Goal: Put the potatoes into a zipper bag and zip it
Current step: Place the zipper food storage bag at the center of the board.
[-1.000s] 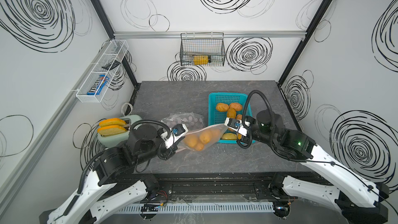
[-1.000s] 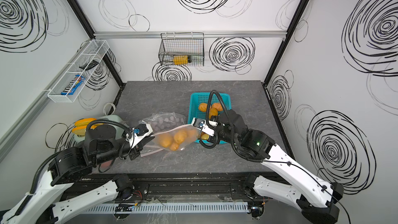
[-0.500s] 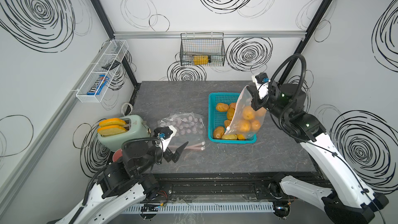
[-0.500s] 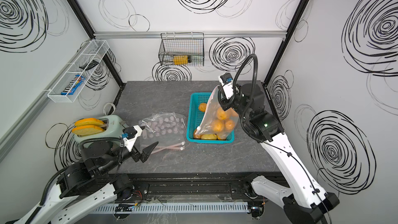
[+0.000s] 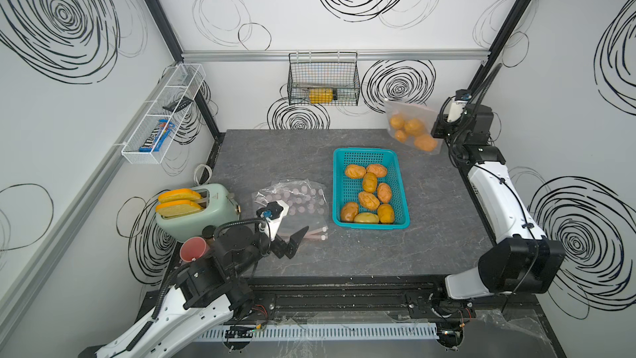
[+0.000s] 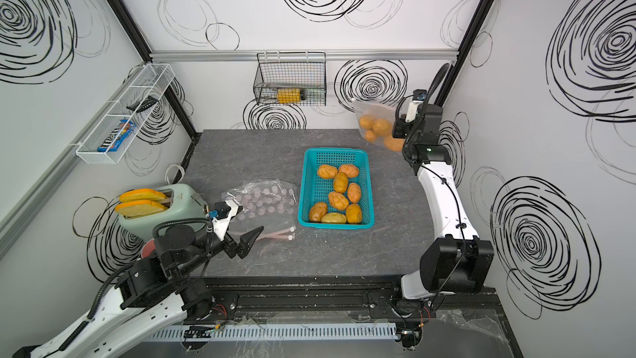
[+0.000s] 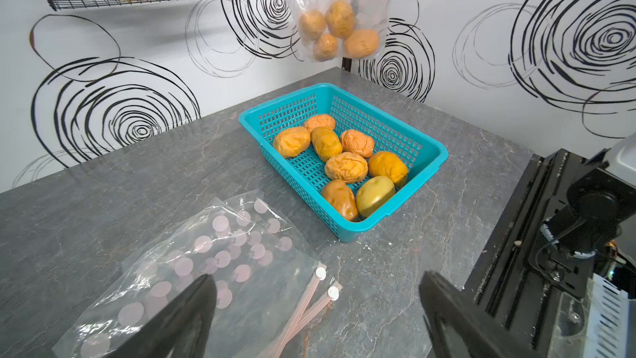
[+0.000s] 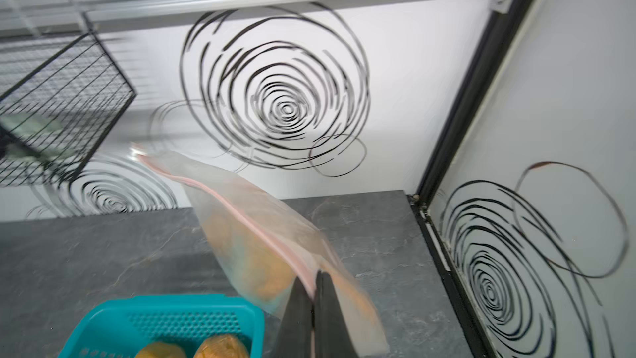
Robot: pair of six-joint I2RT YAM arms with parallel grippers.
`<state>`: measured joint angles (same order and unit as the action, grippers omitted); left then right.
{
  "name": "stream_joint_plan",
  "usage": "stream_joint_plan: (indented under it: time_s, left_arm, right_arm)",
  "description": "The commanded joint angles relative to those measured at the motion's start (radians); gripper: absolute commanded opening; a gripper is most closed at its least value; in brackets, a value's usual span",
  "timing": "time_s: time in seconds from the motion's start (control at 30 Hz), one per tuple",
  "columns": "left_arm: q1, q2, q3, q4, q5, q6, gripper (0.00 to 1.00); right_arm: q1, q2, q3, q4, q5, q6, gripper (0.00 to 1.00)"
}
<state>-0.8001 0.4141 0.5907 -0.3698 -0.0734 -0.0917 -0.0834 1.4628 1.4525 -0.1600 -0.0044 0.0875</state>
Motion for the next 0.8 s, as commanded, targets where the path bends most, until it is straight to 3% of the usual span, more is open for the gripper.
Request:
stream_joint_plan:
  time_s: [0.0, 0.1, 0.37, 0.63, 0.77]
  left_arm:
    - [0.042, 0.028, -0.031, 0.072, 0.090, -0.038, 0.96]
    - [0.064, 0.038, -0.035, 0.077, 0.155, -0.040, 0.96]
    - [0.054, 0.035, -0.048, 0.081, 0.157, -0.051, 0.96]
    - [0.053, 0.034, -0.046, 0.078, 0.146, -0.057, 0.96]
    - [0.053, 0.034, -0.048, 0.078, 0.145, -0.058, 0.96]
  right_arm:
    - [-0.014, -0.041, -0.050, 0.128, 0.003, 0.040, 0.00]
    - [0.041, -0.085, -0.254, 0.234, -0.013, 0.039, 0.00]
    - [0.201, -0.123, -0.626, 0.388, -0.108, 0.083, 0.00]
    - [0.220, -0.222, -0.710, 0.348, -0.117, 0.143, 0.00]
    - [0.176, -0.246, -0.732, 0.433, -0.134, 0.156, 0.00]
